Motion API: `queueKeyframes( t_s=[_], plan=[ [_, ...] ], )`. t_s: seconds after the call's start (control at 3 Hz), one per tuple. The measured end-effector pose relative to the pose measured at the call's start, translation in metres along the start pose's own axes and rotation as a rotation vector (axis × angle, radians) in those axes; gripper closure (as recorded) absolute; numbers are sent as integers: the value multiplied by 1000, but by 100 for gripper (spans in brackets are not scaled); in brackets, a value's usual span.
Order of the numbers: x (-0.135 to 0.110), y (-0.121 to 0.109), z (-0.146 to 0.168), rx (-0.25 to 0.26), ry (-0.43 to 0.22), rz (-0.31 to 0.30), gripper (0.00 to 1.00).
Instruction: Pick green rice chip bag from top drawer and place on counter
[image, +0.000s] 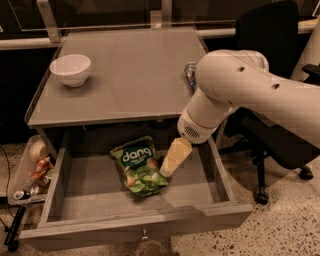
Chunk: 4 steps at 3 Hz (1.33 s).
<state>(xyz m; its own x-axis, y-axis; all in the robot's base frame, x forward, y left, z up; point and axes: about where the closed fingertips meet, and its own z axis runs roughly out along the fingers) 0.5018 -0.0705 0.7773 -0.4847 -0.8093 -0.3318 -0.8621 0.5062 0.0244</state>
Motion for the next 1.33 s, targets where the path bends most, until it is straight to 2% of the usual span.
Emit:
queueKeyframes(
  t_s=[0.33, 0.67, 1.0, 1.33],
  plan=[
    [-10, 12, 23, -34, -19, 20, 0],
    [-33, 24, 57, -83, -35, 50, 0],
    [-47, 31, 87, -112, -25, 100, 0],
    [-47, 32, 88, -114, -24, 108, 0]
  ],
)
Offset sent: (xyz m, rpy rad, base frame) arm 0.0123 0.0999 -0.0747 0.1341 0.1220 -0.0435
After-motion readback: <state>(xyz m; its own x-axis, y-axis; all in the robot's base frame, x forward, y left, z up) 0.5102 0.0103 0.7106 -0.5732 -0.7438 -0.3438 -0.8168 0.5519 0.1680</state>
